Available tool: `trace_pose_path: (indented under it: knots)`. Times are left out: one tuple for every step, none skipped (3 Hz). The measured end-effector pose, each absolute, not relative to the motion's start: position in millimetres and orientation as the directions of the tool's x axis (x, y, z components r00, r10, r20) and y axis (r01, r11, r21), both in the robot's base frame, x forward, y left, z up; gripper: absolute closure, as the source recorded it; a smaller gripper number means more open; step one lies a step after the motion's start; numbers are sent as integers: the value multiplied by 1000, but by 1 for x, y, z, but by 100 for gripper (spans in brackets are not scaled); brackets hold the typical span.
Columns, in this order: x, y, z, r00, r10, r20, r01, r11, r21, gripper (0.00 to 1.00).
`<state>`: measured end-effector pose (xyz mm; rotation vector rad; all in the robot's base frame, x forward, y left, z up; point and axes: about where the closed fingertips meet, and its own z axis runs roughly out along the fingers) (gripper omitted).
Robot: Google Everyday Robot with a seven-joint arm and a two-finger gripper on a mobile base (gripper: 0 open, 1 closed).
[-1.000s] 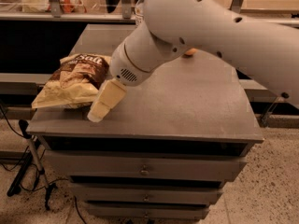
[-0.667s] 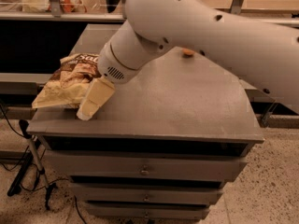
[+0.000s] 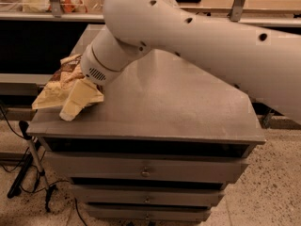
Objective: Pick brown chip bag
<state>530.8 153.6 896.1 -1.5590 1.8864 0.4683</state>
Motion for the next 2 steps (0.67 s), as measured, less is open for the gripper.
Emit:
trace_pose_path:
  knots:
    - [530, 166, 883, -106, -725, -681, -970, 226, -90, 0]
    - [527, 169, 873, -116, -714, -691, -972, 223, -68, 18]
